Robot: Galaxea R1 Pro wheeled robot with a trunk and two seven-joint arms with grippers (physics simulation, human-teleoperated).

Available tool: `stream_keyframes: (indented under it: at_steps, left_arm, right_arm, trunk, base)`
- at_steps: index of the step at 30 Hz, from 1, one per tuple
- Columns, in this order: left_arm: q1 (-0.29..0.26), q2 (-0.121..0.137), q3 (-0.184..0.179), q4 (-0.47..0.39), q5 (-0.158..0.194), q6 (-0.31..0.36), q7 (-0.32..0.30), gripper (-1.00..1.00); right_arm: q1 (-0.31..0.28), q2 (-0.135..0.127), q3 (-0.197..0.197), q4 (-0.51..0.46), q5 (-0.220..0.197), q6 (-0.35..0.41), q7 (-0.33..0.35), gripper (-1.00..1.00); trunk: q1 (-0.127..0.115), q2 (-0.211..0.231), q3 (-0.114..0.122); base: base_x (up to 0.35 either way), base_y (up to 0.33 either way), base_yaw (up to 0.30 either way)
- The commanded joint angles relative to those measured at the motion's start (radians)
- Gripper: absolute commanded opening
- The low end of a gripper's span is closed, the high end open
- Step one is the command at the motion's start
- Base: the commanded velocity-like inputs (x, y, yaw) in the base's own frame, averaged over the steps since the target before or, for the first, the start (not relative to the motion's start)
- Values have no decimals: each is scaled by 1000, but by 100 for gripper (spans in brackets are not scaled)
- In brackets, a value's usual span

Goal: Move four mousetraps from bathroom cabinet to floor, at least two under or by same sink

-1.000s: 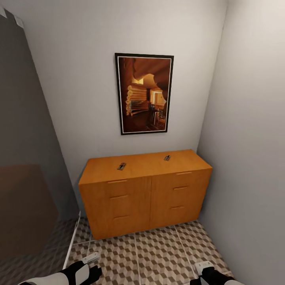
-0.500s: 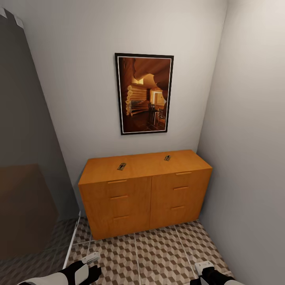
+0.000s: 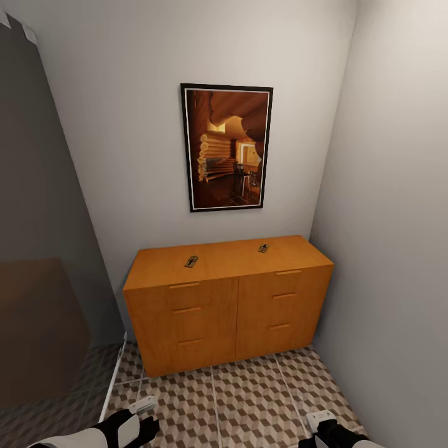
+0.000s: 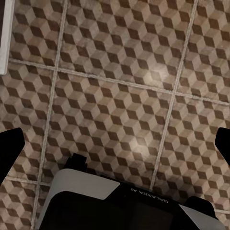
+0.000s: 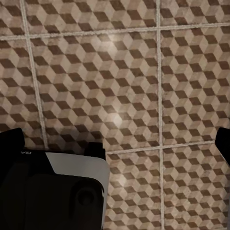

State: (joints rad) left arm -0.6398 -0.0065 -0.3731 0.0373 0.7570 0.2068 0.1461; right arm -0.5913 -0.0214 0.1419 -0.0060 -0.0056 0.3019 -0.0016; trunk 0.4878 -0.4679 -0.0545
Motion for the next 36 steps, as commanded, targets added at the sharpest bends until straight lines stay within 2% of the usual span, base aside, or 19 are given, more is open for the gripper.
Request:
stream_keyframes:
  at_steps: [1, 7, 11, 14, 17, 23, 24, 27, 36]
  left_arm:
    - [-1, -1, -8, 1, 8, 2, 2, 100]
    - [-1, -5, -13, -44, 5, 2, -8, 100]
    - [-1, -2, -12, -118, 5, 10, -7, 100]
    - [-2, -1, -12, -162, 5, 13, 8, 100]
    - [-3, 0, -12, -212, 5, 31, 48, 100]
    - [-3, 0, -12, -287, 5, 130, 98, 100]
    - [-3, -1, -12, -335, 4, 196, 116, 100]
    - [-4, -1, -12, -418, 4, 290, 154, 100]
    - [-9, -2, -11, -505, 5, 411, 218, 100]
  right_arm:
    - [-1, 0, 6, -1, -1, 5, 0, 100]
    - [-1, -4, 0, -16, -5, 2, 10, 100]
    - [-2, -5, -2, -59, -6, 6, 13, 100]
    - [-2, -5, -1, -109, -7, 10, 13, 100]
    - [-2, -5, 1, -173, -8, 22, 14, 100]
    - [-2, -5, -1, -221, -8, 83, 14, 100]
    - [-3, -5, -2, -246, -8, 123, 15, 100]
    - [-4, -5, -2, -315, -8, 186, 14, 100]
    - [-10, -5, -3, -432, -8, 336, 15, 100]
  trunk:
    - [1, -2, -2]
    - [1, -2, -2]
    - [1, -2, -2]
    - [1, -2, -2]
    - [1, -2, -2]
    - [1, -2, -2]
    - [1, -2, -2]
    - [1, -2, -2]
    - [1, -2, -2]
  base:
    - [0, 0, 0]
    - [0, 0, 0]
    - [0, 0, 0]
    - [0, 0, 0]
    - [0, 0, 0]
    - [0, 0, 0]
    - [0, 0, 0]
    - [0, 0, 0]
    - [0, 0, 0]
